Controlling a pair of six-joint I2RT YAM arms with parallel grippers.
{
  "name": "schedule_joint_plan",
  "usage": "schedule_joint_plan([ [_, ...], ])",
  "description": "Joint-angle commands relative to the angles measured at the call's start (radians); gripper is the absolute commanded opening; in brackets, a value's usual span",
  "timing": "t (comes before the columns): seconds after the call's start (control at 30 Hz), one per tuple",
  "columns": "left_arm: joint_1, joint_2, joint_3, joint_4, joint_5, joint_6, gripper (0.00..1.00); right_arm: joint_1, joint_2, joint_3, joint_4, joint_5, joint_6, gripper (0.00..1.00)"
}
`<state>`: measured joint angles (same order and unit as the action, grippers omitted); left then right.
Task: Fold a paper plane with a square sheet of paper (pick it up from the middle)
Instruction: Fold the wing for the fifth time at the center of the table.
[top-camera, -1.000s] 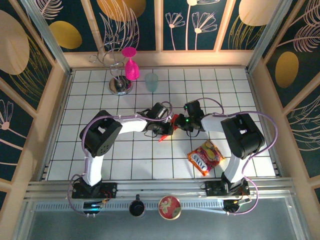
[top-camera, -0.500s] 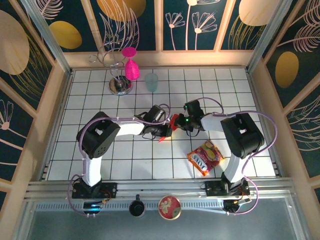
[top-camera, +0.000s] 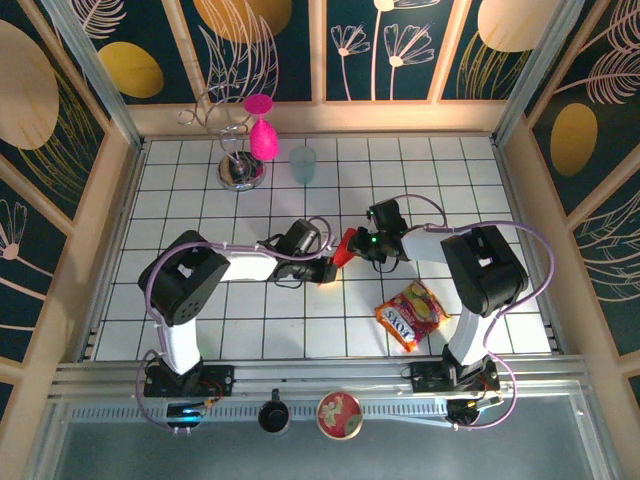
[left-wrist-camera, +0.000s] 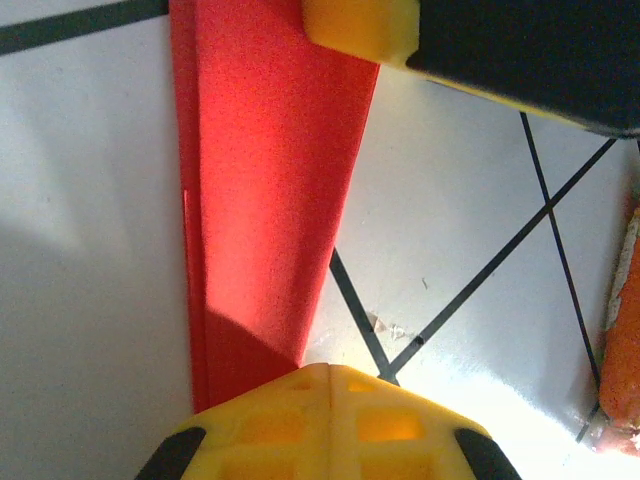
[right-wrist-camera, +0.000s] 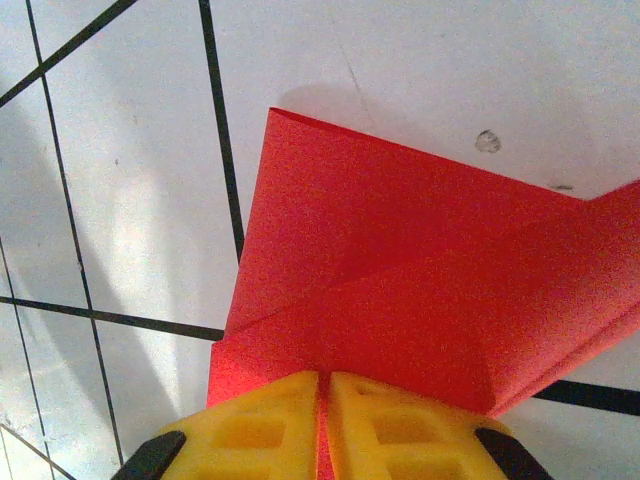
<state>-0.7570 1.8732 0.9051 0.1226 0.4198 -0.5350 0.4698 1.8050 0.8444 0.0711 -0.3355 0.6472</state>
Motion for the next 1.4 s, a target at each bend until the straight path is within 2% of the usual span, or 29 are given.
schedule_joint_plan([
  [0.0, 0.002, 0.006, -0.086, -0.206, 0.042, -0.012, 0.0, -0.012, 0.113, -0.048, -0.152, 0.137, -0.027, 0.14],
  [0.5, 0.002, -0.131, -0.271, -0.188, 0.04, -0.069, 0.0, -0.011, 0.112, -0.049, -0.152, 0.134, -0.031, 0.14],
  [0.67, 0.004, -0.253, -0.198, -0.216, 0.022, -0.06, 0.0, 0.018, 0.077, -0.042, -0.123, 0.087, -0.047, 0.13],
  [0.8, 0.006, -0.319, -0.136, -0.144, 0.036, -0.091, 0.0, 0.061, 0.04, -0.014, -0.104, 0.046, -0.053, 0.13],
  [0.97, 0.007, -0.275, -0.122, 0.014, 0.03, -0.179, 0.0, 0.072, 0.011, -0.005, -0.071, 0.002, -0.04, 0.13],
  [1.2, 0.006, -0.128, -0.057, 0.029, -0.004, -0.219, 0.0, 0.072, 0.017, -0.001, -0.055, -0.02, -0.043, 0.13],
  [1.37, 0.007, -0.088, -0.024, 0.022, -0.025, -0.209, 0.0, 0.072, 0.018, -0.007, -0.044, -0.028, -0.04, 0.13],
])
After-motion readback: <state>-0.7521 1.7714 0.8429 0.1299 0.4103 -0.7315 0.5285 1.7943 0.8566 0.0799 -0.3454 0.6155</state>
